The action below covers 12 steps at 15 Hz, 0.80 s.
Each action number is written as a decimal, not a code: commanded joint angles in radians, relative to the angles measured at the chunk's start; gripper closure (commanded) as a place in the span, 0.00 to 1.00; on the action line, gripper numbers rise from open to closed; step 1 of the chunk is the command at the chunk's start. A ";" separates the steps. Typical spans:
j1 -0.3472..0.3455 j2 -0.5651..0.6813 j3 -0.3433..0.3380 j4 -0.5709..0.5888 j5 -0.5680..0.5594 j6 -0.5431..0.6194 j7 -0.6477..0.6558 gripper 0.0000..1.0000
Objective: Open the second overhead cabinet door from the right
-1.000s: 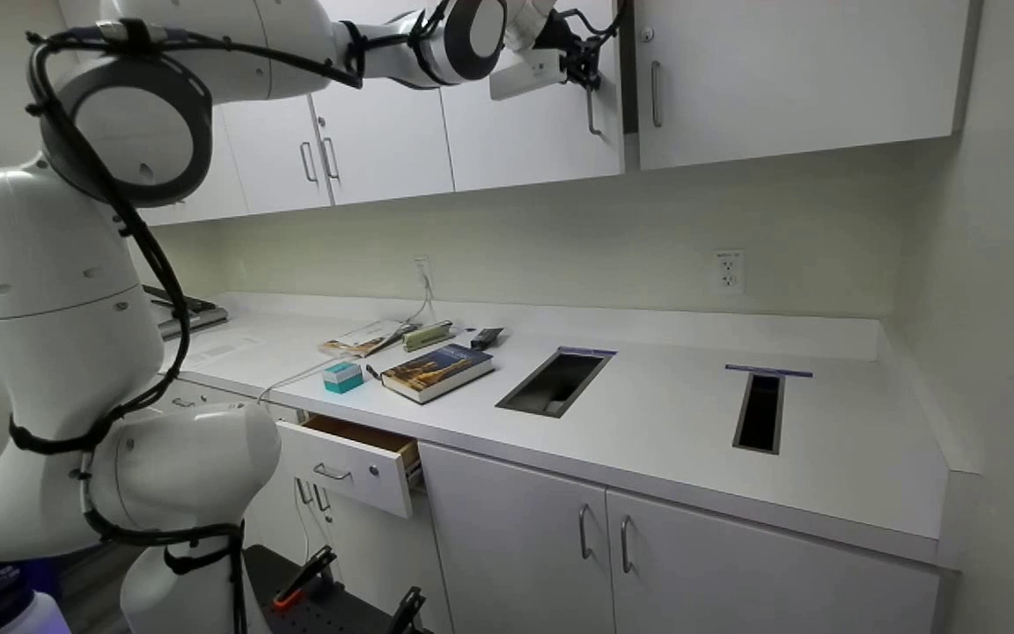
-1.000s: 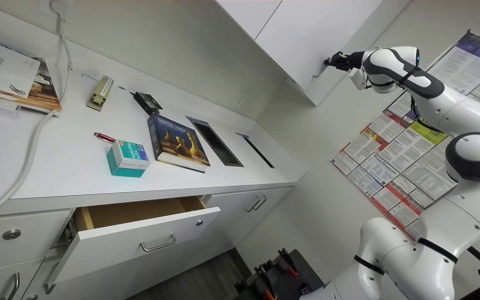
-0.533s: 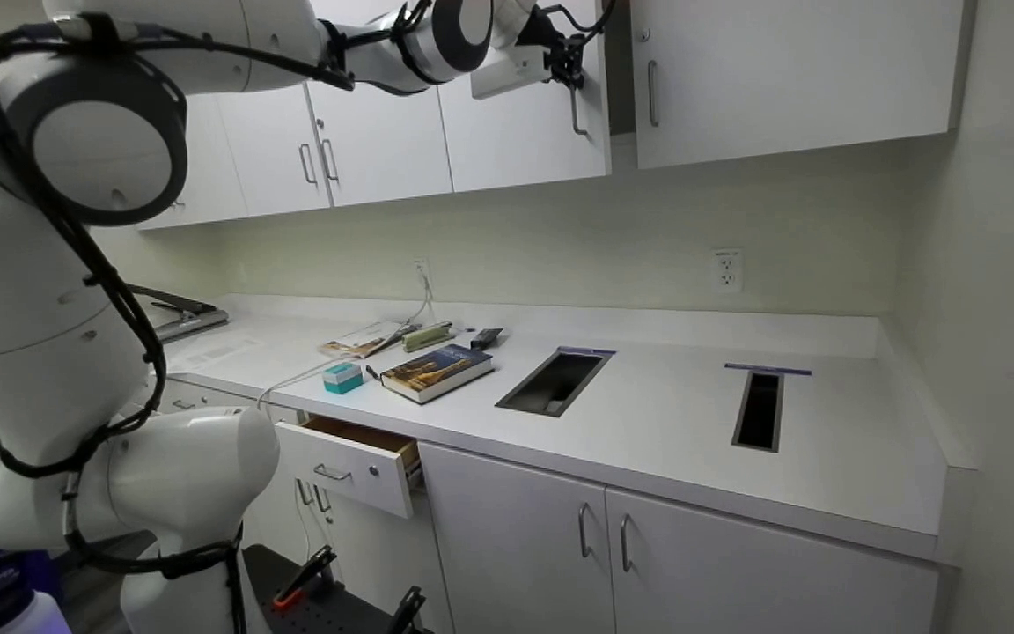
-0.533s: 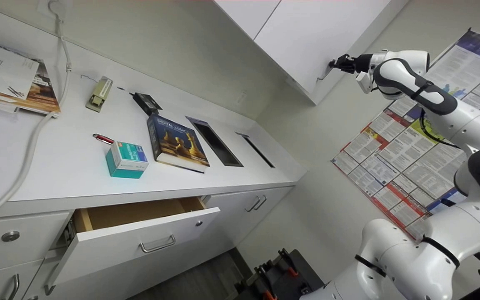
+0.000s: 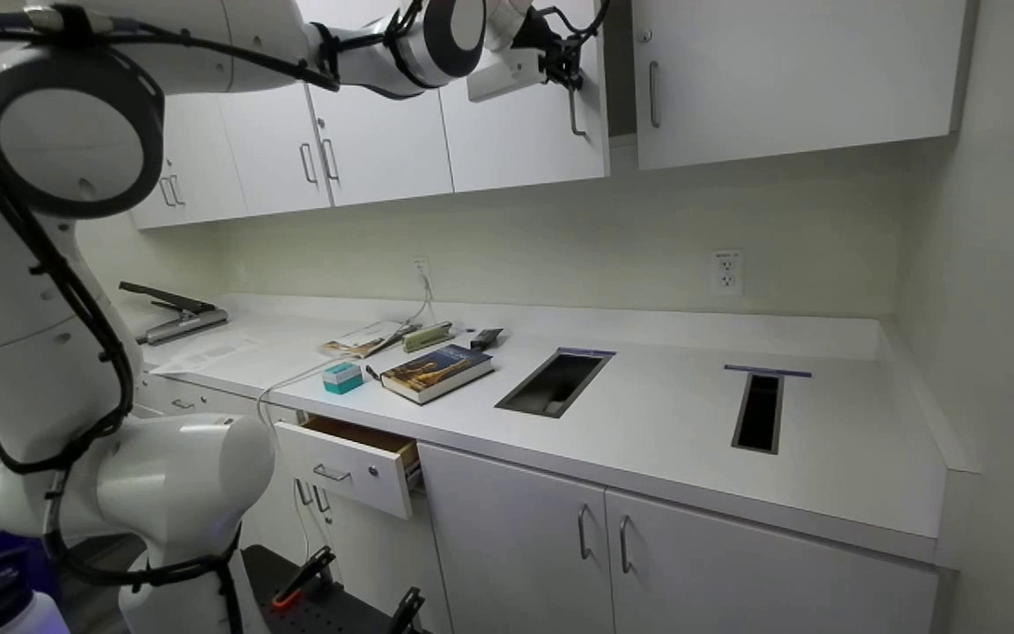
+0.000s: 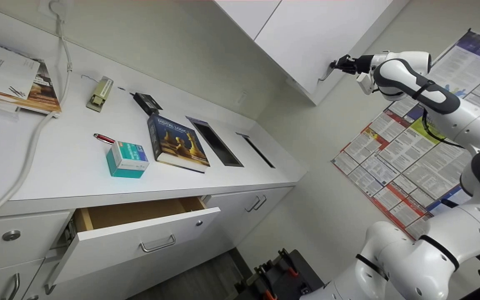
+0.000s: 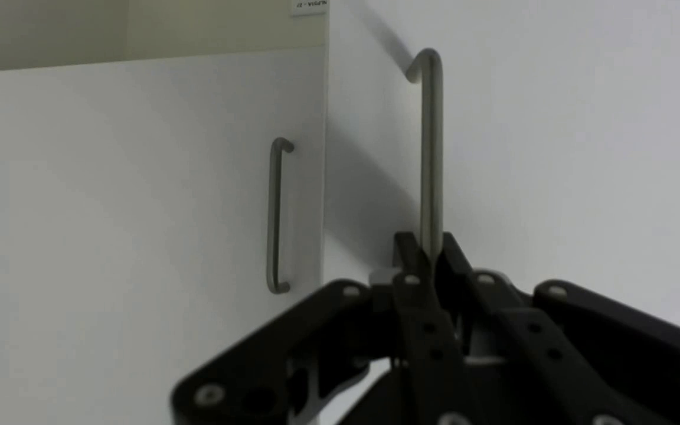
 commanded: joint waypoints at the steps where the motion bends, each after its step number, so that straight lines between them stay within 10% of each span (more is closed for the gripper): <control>1: -0.107 -0.061 0.155 -0.120 -0.207 0.036 0.150 0.98; 12: -0.238 -0.229 0.420 -0.297 -0.571 -0.097 0.462 0.98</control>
